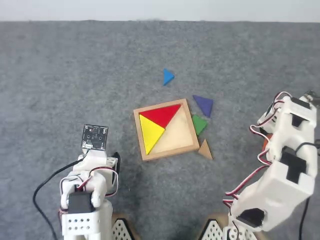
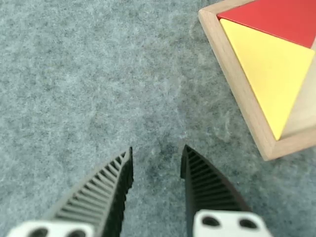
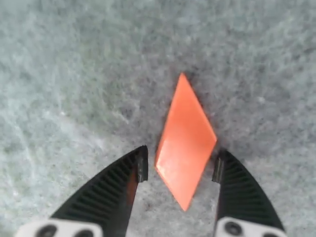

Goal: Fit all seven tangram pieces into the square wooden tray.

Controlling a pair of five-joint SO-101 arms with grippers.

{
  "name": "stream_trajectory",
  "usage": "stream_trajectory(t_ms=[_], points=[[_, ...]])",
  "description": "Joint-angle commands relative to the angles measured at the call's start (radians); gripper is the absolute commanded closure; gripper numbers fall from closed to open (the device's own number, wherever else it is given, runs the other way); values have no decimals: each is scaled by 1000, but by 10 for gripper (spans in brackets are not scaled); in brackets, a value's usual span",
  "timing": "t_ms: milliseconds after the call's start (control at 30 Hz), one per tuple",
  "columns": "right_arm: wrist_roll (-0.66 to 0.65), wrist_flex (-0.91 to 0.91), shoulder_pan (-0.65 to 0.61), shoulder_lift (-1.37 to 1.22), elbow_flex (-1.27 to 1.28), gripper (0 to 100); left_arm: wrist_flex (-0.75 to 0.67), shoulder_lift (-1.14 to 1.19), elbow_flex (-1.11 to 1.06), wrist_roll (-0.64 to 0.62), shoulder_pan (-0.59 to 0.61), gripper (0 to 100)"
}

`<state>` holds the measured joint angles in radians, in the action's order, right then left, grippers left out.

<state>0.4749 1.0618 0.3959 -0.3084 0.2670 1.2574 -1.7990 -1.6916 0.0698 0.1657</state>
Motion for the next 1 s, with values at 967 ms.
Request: stream_trajectory(t_ms=[967], points=[[-252, 265, -392, 363, -120, 993, 9, -28, 8, 6, -3, 847]])
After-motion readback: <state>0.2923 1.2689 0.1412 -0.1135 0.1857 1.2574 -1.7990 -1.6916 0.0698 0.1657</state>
